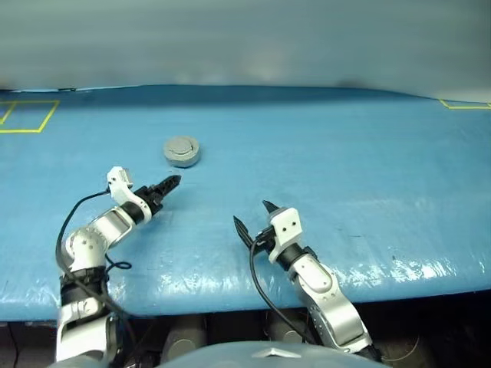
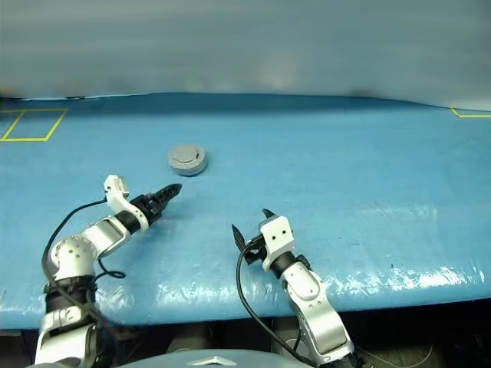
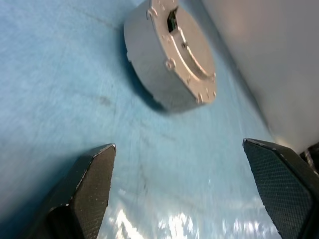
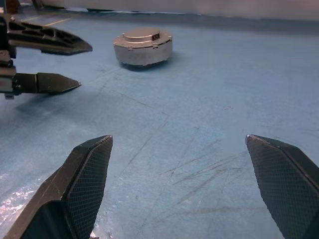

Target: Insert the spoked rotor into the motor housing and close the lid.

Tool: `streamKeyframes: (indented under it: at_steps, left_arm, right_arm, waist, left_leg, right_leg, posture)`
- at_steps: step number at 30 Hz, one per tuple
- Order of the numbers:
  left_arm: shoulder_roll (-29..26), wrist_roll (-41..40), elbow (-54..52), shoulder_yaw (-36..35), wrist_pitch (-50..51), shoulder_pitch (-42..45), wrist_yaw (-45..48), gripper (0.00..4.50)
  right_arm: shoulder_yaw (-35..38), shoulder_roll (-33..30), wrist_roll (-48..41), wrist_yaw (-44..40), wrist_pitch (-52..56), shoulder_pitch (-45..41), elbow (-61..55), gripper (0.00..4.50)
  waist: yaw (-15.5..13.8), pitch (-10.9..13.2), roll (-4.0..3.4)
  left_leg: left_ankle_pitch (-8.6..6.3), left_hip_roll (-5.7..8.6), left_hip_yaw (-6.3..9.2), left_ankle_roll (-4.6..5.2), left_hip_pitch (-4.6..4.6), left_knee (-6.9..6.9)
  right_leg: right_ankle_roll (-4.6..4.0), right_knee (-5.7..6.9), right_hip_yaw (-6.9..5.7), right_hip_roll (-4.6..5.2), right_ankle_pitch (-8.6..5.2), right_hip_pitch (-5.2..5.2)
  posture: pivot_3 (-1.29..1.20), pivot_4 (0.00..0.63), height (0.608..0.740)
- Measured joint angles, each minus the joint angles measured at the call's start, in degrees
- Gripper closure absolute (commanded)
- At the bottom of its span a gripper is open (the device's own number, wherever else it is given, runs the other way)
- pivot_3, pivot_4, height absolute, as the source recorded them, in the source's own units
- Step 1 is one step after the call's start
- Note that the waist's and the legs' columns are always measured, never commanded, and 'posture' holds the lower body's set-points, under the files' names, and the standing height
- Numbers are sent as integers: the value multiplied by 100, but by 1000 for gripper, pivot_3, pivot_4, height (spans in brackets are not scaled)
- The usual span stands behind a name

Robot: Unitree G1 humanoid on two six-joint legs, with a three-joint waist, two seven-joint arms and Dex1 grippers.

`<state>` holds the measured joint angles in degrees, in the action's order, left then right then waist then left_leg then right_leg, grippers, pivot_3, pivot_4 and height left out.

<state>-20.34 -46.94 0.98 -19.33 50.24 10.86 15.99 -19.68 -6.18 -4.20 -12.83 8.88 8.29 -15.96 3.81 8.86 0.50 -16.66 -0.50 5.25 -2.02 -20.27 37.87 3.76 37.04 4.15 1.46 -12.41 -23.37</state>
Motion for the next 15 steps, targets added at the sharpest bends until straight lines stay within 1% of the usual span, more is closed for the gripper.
streamKeyframes:
  at_steps: [1,3,5,8,10,15]
  left_arm:
    - [-21,254,-267,205,-288,-238,132,21]
    - [-44,914,-701,640,-1163,-808,390,21]
    - [-34,1578,-974,991,-1997,-1312,532,21]
    - [-72,2522,-1130,1429,-3000,-1759,533,21]
    - [-39,2994,-1207,1652,-3592,-1964,528,21]
    - [288,3482,-1259,1918,-4533,-2290,496,21]
  right_arm:
    - [47,0,-36,-13,-9,-13,23,0]
    - [98,5,-70,-72,-47,-19,59,0]
    - [190,4,-129,-116,-66,-14,132,0]
    - [399,0,-254,-134,-13,-2,162,0]
    - [509,11,-283,-100,-13,16,162,0]
    - [690,-152,-17,35,-286,172,174,0]
  waist:
    - [-25,-1,0]
    - [-53,-1,1]
    - [-84,0,2]
    - [-131,2,2]
    - [-164,2,1]
    - [-175,3,2]
  left_leg:
    - [1,0,-2,-1,-1,0]
    - [2,-2,-4,-3,-1,-2]
    - [2,-4,-6,-3,-4,-2]
    - [3,-5,-6,-1,-14,-2]
    - [2,-5,-8,1,-19,-2]
    - [-1,-6,-13,7,-28,-2]
  right_leg:
    - [0,0,1,0,0,-1]
    - [-29,-4,0,-1,-17,-2]
    - [-32,-5,0,-1,-19,-6]
    - [-30,-5,-1,-2,-20,-16]
    - [-29,-10,0,-1,-20,-18]
    - [-25,-15,-1,0,-21,-26]
  posture:
    - [0,150,740]
    - [0,150,740]
    - [0,150,740]
    - [0,150,740]
    - [0,150,740]
    - [0,150,740]
